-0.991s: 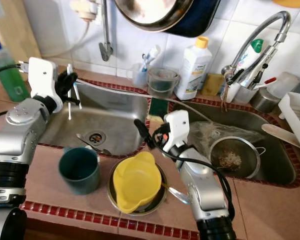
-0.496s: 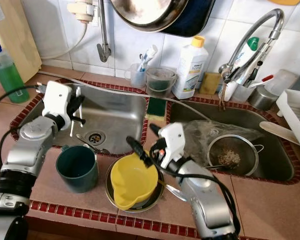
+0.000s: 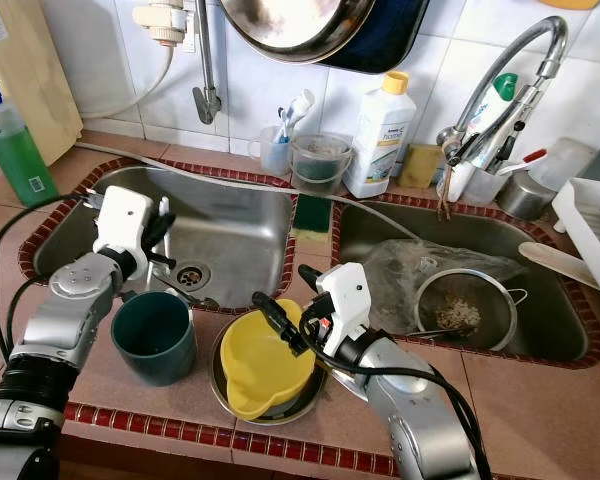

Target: Kitchen organization

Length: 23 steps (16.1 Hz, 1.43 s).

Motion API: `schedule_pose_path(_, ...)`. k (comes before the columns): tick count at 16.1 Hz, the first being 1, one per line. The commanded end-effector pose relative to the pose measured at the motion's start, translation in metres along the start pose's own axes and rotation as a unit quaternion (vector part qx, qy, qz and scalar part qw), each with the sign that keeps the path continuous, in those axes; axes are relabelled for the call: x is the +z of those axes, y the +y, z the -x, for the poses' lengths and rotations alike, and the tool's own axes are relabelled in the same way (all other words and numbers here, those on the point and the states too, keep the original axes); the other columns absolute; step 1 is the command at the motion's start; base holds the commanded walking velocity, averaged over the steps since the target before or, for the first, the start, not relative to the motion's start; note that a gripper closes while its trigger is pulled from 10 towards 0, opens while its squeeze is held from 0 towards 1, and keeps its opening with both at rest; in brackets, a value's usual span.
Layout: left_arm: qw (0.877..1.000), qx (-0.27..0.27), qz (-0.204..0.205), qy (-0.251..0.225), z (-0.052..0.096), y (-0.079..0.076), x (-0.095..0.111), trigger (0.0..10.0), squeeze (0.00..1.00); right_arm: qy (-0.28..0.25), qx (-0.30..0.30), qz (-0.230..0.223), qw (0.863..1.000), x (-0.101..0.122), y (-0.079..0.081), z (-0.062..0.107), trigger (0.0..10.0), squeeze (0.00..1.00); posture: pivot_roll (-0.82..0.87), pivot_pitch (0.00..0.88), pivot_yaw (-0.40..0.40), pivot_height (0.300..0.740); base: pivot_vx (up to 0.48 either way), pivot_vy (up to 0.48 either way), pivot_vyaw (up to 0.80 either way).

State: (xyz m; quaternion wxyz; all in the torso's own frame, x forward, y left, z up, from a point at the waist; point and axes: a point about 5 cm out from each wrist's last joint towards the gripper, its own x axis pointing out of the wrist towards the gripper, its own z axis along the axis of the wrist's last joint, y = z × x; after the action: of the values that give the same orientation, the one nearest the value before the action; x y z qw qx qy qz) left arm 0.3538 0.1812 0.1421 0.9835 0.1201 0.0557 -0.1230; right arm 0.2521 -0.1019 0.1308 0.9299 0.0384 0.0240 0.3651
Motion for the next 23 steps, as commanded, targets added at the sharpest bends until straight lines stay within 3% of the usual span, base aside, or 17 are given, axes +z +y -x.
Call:
schedule_pose_path(1,1.0,-0.011,-0.005,0.007,-0.001,-0.003,-0.002,10.0,0.0,-0.001,0.003,0.003,1.0,0.003,0.001,0.002,10.0,0.0,-0.03,0.001,-0.059,0.74,0.0,0.0,0.0)
schedule_pose_path(7,0.999,-0.028,0.003,0.043,-0.002,-0.005,-0.011,10.0,0.0,-0.006,-0.006,0.006,1.0,0.007,-0.002,-0.001,10.0,0.0,-0.03,0.0,-0.053,0.74,0.0,0.0,0.0)
schedule_pose_path(8,0.999,-0.03,0.01,0.041,-0.001,-0.005,-0.011,10.0,0.59,-0.007,-0.006,0.006,1.0,0.007,-0.002,-0.002,10.0,0.0,-0.03,0.0,-0.054,0.74,0.0,0.0,0.0)
schedule_pose_path(9,0.999,-0.027,0.017,0.041,0.0,-0.003,-0.011,10.0,1.0,-0.007,-0.006,0.007,1.0,0.007,-0.002,-0.002,10.0,0.0,-0.02,0.0,-0.052,0.74,0.0,0.0,0.0)
schedule_pose_path(23,0.999,-0.028,0.022,0.04,-0.002,0.005,-0.003,10.0,1.0,-0.011,-0.009,0.009,1.0,0.007,-0.004,-0.008,10.0,0.0,-0.01,0.006,-0.048,0.74,0.0,0.0,0.0)
